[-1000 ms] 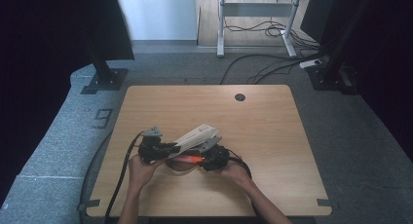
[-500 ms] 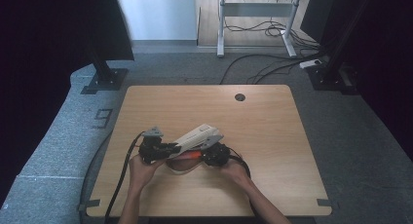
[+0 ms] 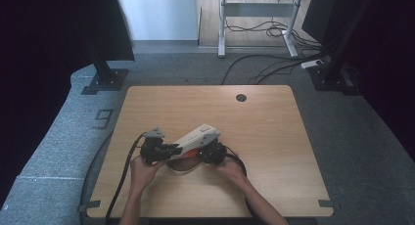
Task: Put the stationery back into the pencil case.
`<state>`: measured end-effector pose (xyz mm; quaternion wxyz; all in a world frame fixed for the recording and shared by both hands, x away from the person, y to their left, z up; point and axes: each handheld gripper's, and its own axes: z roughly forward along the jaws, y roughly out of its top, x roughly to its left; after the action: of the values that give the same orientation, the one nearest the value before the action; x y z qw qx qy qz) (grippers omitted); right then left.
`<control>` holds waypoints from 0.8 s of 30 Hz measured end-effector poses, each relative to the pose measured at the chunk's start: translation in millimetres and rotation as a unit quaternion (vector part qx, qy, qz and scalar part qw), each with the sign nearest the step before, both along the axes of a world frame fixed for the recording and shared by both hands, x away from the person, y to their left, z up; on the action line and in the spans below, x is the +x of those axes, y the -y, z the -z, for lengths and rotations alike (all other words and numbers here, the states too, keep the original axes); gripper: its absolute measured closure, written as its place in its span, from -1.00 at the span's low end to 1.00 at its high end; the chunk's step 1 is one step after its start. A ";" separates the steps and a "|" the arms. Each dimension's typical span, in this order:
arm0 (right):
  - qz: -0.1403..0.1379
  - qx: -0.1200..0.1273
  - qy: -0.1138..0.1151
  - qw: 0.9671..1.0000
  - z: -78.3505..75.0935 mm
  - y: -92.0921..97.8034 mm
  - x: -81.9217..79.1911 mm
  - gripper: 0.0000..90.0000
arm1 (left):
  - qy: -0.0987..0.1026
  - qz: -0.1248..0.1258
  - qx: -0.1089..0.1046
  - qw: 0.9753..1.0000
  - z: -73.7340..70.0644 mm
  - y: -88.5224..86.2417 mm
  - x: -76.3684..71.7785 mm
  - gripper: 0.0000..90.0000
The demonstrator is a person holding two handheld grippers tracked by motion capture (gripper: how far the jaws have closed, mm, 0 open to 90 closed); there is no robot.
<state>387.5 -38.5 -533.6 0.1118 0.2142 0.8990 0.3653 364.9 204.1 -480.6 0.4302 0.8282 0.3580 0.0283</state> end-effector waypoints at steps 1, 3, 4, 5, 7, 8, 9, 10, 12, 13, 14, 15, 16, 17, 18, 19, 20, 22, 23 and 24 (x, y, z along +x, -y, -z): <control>0.000 0.000 0.001 1.000 0.1 0.4 -0.4 0.71 | -0.002 0.001 -0.001 1.000 0.5 0.1 0.1 0.66; 0.000 0.004 0.000 1.000 -0.7 2.4 -1.4 0.66 | -0.004 0.002 -0.001 1.000 1.6 0.2 0.0 0.65; -0.001 0.008 -0.001 1.000 -1.4 4.1 -1.7 0.64 | -0.005 0.002 -0.002 1.000 2.4 0.4 0.0 0.65; 0.000 0.010 -0.004 1.000 -2.5 6.5 -2.4 0.63 | -0.007 0.003 -0.002 1.000 2.8 0.4 0.0 0.64; 0.001 0.011 -0.006 1.000 -3.6 10.8 -2.5 0.58 | -0.009 0.005 -0.002 1.000 3.9 0.5 0.3 0.63; 0.002 0.012 -0.009 1.000 -3.9 12.8 -2.7 0.57 | -0.010 0.006 -0.001 1.000 4.6 0.9 0.2 0.63; 0.003 0.015 -0.011 1.000 -4.1 16.1 -2.6 0.55 | -0.011 0.006 -0.001 1.000 5.2 1.4 0.1 0.62; 0.003 0.019 -0.015 1.000 -4.3 18.9 -2.7 0.54 | -0.012 0.006 -0.001 1.000 5.7 1.6 0.1 0.62; 0.005 0.024 -0.021 0.999 -4.9 23.9 -3.4 0.51 | -0.014 0.008 0.001 1.000 7.6 2.8 -0.1 0.60; 0.006 0.025 -0.022 0.999 -5.3 26.0 -4.1 0.49 | -0.014 0.008 0.001 1.000 8.3 3.4 -0.2 0.59; 0.007 0.025 -0.022 0.999 -5.7 27.6 -4.7 0.48 | -0.015 0.010 0.002 1.000 9.3 4.2 -0.2 0.59; 0.007 0.025 -0.022 0.999 -6.5 30.1 -5.3 0.45 | -0.016 0.011 0.002 1.000 9.9 4.8 -0.3 0.58; 0.007 0.026 -0.022 0.999 -7.2 31.7 -5.7 0.44 | -0.016 0.012 0.004 1.000 10.8 5.8 -0.4 0.57; 0.007 0.029 -0.023 0.999 -8.4 34.2 -6.6 0.41 | -0.016 0.012 0.004 1.000 11.5 6.4 -0.4 0.54; 0.007 0.030 -0.026 0.999 -9.3 35.9 -6.9 0.40 | -0.016 0.012 0.004 1.000 12.6 7.4 -0.4 0.54; 0.006 0.030 -0.026 0.999 -10.7 38.4 -7.7 0.38 | -0.016 0.012 0.005 1.000 13.3 7.9 -0.3 0.53; 0.006 0.030 -0.026 0.999 -11.6 39.9 -8.1 0.36 | -0.017 0.013 0.005 1.000 14.2 8.6 -0.1 0.51; 0.008 0.031 -0.026 0.999 -14.2 44.3 -8.6 0.33 | -0.017 0.016 0.008 1.000 16.1 10.6 -0.2 0.49; 0.010 0.033 -0.026 0.999 -15.7 47.1 -8.6 0.31 | -0.017 0.017 0.010 1.000 16.9 11.5 -0.3 0.46; 0.012 0.033 -0.028 0.999 -17.1 49.4 -8.5 0.30 | -0.016 0.019 0.012 1.000 17.9 12.5 -0.4 0.44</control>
<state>379.1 -87.8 -516.6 0.0837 0.2383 0.8865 0.3876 364.5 191.7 -498.5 0.4154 0.8400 0.3489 0.0116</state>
